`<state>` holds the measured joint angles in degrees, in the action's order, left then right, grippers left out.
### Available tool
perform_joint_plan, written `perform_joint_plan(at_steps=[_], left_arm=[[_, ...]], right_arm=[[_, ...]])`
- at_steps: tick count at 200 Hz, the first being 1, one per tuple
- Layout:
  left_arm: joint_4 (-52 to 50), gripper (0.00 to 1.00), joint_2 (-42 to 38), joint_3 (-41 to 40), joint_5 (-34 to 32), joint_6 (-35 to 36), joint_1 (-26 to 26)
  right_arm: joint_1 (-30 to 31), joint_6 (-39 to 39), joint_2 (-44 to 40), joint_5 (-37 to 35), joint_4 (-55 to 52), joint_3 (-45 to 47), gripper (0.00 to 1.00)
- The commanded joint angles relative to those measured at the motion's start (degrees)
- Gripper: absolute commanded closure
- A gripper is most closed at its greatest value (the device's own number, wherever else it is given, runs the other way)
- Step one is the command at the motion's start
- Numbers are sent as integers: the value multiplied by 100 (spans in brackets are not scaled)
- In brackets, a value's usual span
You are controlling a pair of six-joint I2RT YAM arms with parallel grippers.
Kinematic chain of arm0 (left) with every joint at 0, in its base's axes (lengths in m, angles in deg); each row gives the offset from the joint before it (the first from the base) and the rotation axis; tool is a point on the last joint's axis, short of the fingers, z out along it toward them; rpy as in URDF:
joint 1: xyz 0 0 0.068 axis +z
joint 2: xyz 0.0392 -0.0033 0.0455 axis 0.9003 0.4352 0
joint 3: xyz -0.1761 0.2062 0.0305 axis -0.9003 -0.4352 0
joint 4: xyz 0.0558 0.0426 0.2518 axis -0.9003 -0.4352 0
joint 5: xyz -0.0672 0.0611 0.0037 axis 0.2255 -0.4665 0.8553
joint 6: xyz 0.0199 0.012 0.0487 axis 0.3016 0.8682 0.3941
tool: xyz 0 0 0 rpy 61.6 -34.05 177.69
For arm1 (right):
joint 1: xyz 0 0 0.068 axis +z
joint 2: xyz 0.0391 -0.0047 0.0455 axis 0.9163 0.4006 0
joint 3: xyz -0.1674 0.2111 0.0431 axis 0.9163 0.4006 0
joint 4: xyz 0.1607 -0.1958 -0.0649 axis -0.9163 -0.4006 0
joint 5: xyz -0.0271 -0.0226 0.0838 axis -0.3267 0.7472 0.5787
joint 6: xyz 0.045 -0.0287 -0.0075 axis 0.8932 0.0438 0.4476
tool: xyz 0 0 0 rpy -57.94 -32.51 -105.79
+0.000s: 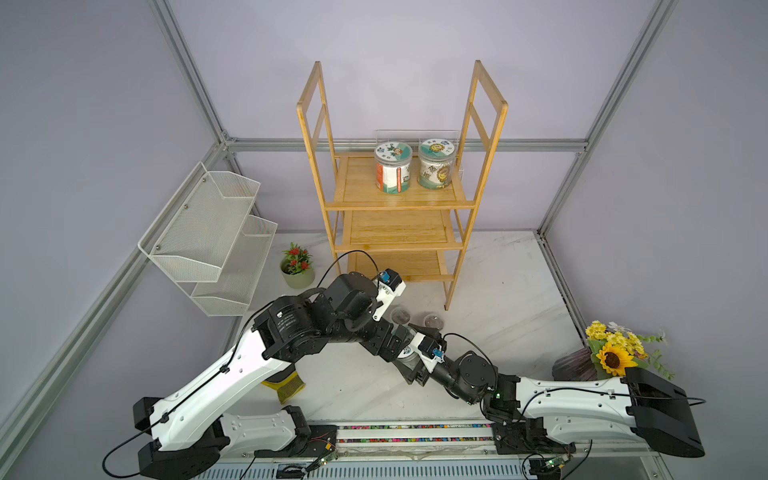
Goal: Place the seed container on the shelf
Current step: Pick up the seed jar at the center of the board.
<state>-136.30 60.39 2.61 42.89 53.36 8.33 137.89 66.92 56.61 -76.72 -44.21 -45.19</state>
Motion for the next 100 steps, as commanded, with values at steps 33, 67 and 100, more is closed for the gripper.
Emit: perform_joint_plan(at_steps=[33,67,100], left_arm=[[333,0,-14,188,192,-77,-134],[85,0,-57,237,-472,-189,-32],[-63,0,-110,189,-932,-271,143]], right_arm=[[-85,0,12,-179,-425,16,60],[-84,2,-108,-136,-477,7,60],[-84,-89,-224,-2,-567,-43,61]])
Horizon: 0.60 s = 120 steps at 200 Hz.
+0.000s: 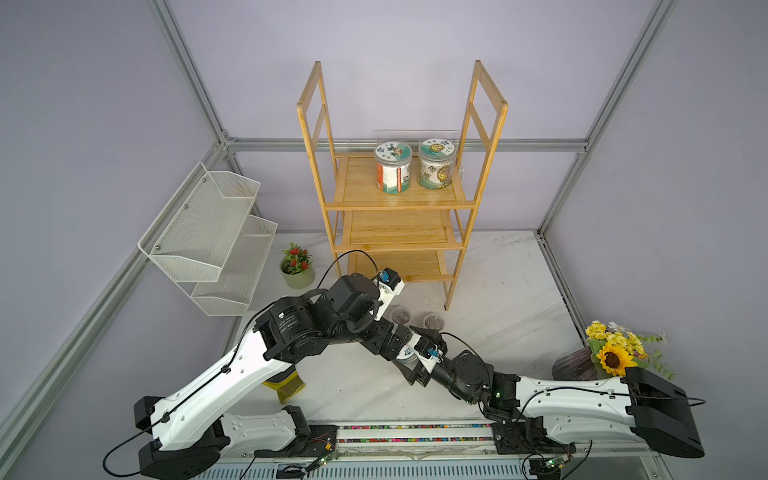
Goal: Place the seed container on the shelf
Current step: Pick up the seed jar at the center of the board.
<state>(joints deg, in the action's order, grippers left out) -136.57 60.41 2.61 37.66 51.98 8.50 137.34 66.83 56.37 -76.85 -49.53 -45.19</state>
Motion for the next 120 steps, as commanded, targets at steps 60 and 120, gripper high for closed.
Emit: perform_joint_plan(at_steps=[60,120], left_arm=[[-139,0,-455,134,-1132,-268,397],[-199,0,-987,6,-2034,-416,651]], right_arm=[[-30,-143,-468,327,-246,-148,62],[-29,-95,-638,750,-518,-682,63]])
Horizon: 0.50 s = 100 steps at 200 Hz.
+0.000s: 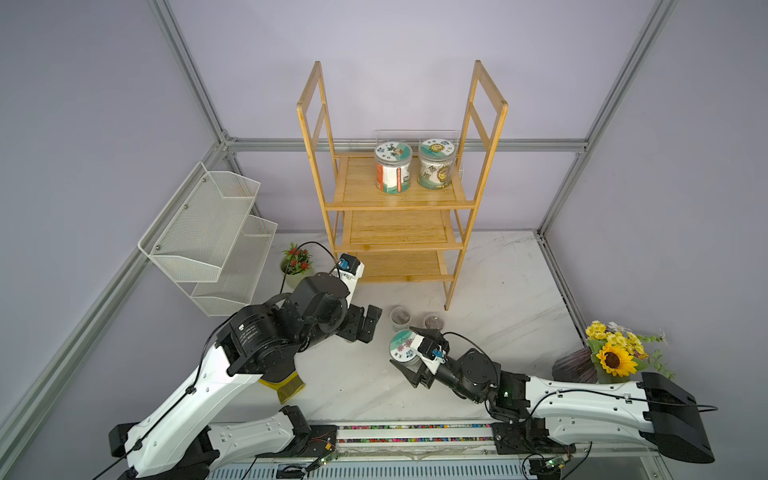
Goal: Place the seed container on the shelf
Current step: Pick up the seed jar at the center of the board.
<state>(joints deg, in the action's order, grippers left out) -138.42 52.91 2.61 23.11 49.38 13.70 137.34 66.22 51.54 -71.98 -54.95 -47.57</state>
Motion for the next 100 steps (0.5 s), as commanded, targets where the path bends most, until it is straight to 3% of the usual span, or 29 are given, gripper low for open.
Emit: perform_joint_plan(at_steps=[1,100], left_arm=[[-11,0,-244,3,-589,-160,138],[177,0,-1058,-349,-1705,-238,396]], right_arm=[[-29,-27,-153,271,22,-455,63],[-29,173,336,651,314,-1964,63]])
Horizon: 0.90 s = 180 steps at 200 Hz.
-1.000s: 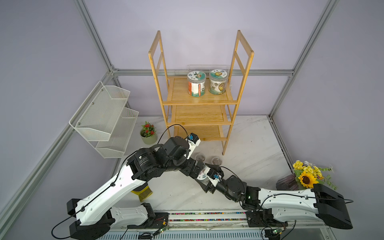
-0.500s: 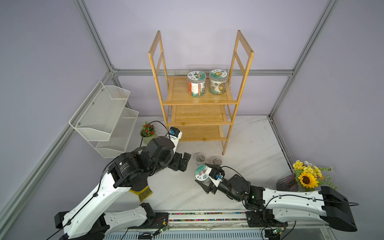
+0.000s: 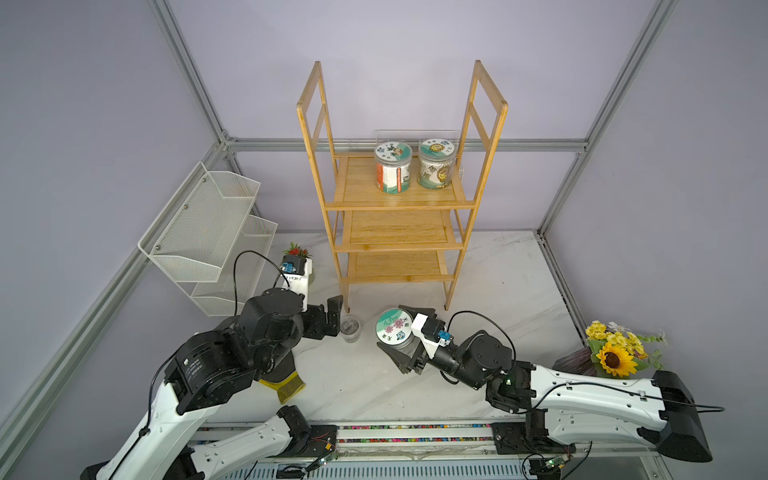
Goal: Place the seed container on the shelf
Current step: Pick up the seed jar at the center of the board, then place the seed jar on the shelf.
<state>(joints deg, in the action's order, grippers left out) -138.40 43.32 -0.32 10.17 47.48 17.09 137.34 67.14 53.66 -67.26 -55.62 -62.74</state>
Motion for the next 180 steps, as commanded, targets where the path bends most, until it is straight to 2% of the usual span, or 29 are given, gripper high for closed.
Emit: perform_joint_plan(at_steps=[1,36,95,180], left_arm=[[183,0,-104,-62,-421,-46,60],[288,1,-256,-180,-583,18,89],[410,0,-400,-338,-834,18,167],[331,0,-467,-270,-966,-96,365]], right_arm=[[-29,81,135,181,384,-463,63],[-32,46,431,222,375,-1044,63],[-47,-127,972,-163,333,-2018,62],[-395,-165,1515,-317,312,-3074,62]])
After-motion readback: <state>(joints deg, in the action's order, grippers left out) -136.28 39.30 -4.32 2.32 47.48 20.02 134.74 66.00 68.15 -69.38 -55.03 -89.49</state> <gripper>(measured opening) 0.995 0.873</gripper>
